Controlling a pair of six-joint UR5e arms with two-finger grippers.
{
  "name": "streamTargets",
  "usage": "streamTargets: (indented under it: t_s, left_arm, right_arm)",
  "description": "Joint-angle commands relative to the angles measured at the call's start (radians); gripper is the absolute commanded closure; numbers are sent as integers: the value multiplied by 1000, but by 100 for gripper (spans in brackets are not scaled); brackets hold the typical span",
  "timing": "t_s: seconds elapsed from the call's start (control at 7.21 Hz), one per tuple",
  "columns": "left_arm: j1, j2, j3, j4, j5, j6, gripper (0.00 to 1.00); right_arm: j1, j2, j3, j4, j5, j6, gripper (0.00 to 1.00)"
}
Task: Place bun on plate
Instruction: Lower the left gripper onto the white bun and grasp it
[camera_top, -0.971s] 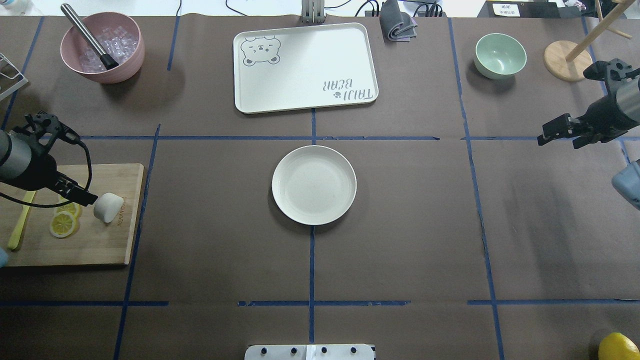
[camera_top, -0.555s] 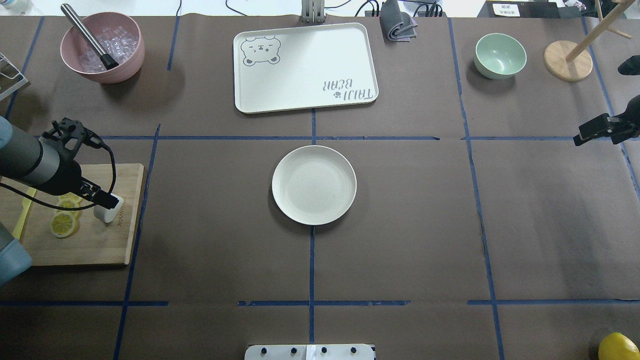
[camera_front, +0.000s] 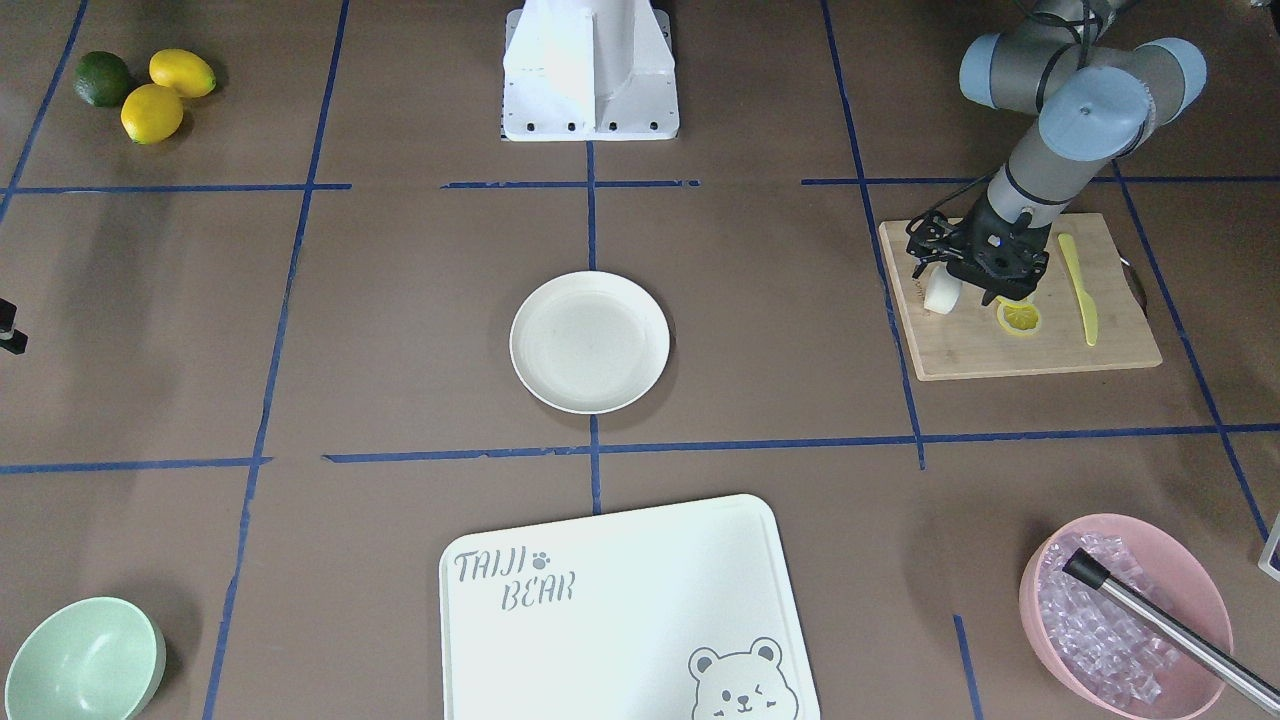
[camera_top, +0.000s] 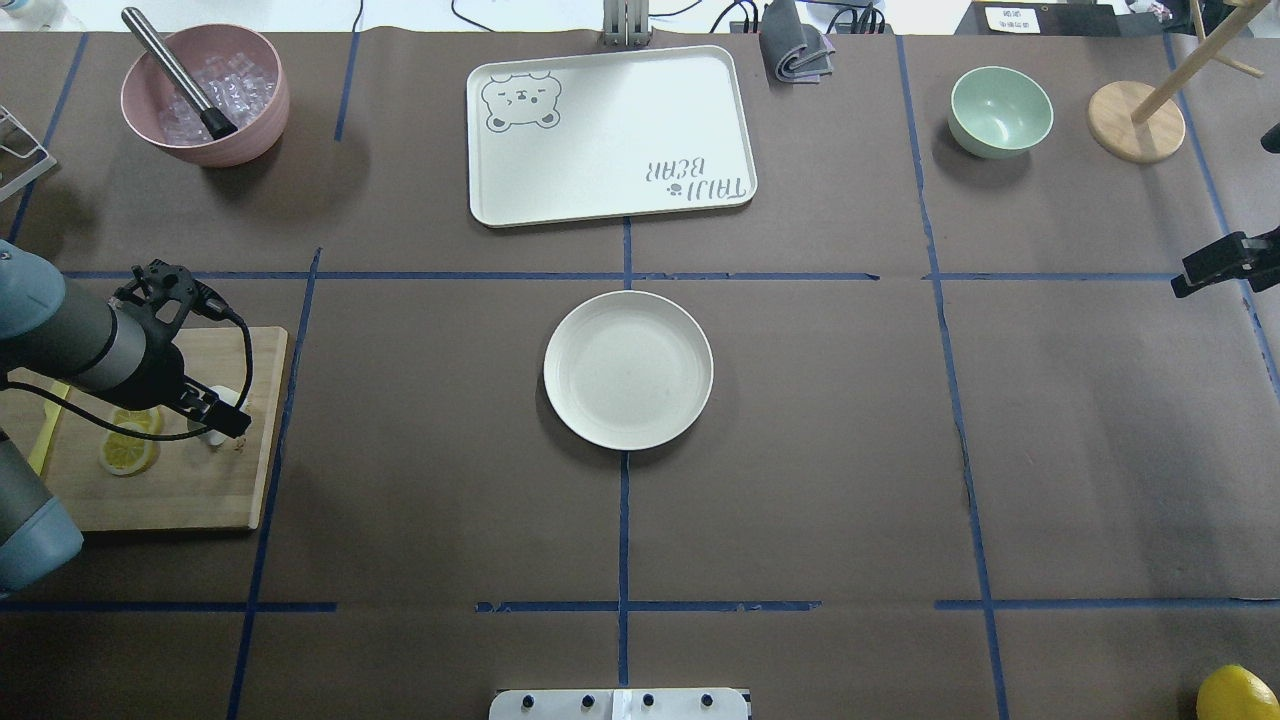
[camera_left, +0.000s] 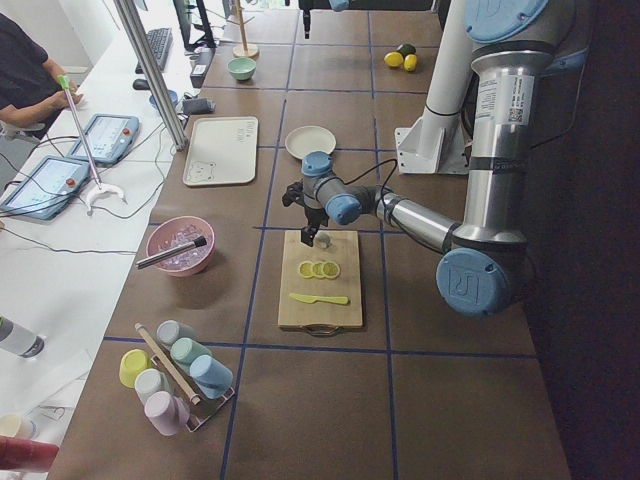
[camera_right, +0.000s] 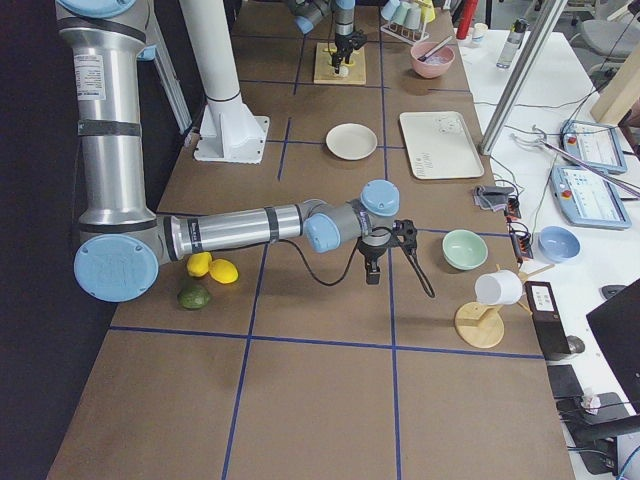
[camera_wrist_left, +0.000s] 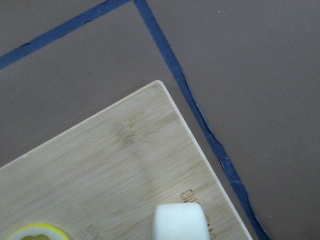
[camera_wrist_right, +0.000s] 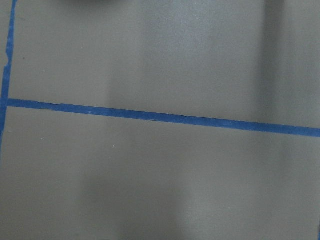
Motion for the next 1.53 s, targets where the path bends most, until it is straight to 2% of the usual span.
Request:
streamTargets:
  t_s: [0.0,0.14,0.28,0.42,0.55,0.69,1.11,1.25,1.39]
  left_arm:
    - [8,0,11,-2,1,-2,8]
    - [8,0,14,-2,-1,-2,24]
    - [8,0,20,-2,-1,0,36]
    - [8,0,18,-2,-4,-2,44]
    - [8,0,12,-2,-7,-3,57]
    - [8,0,3,-2,-8,-3,65]
    - [8,-6,-49,-2,-11,-74,70]
    - [8,-61,-75,5,-8,-133,70]
    - [21,-184,-68,12,-7,-295,70]
  right_arm:
    - [0,-2,0,-1,0,-1,0]
    - [0,-2,0,-1,0,-1,0]
    - [0,-3,0,-1,0,-1,0]
    - [0,-3,0,-1,0,-1,0]
    - [0,-5,0,1,0,-1,0]
    - [1,-8,0,1,2,-1,0]
    - [10,-10,2,1,6,-1,0]
    - [14,-11,2,1,9,-2,0]
    - [18,-14,5,1,11,-2,0]
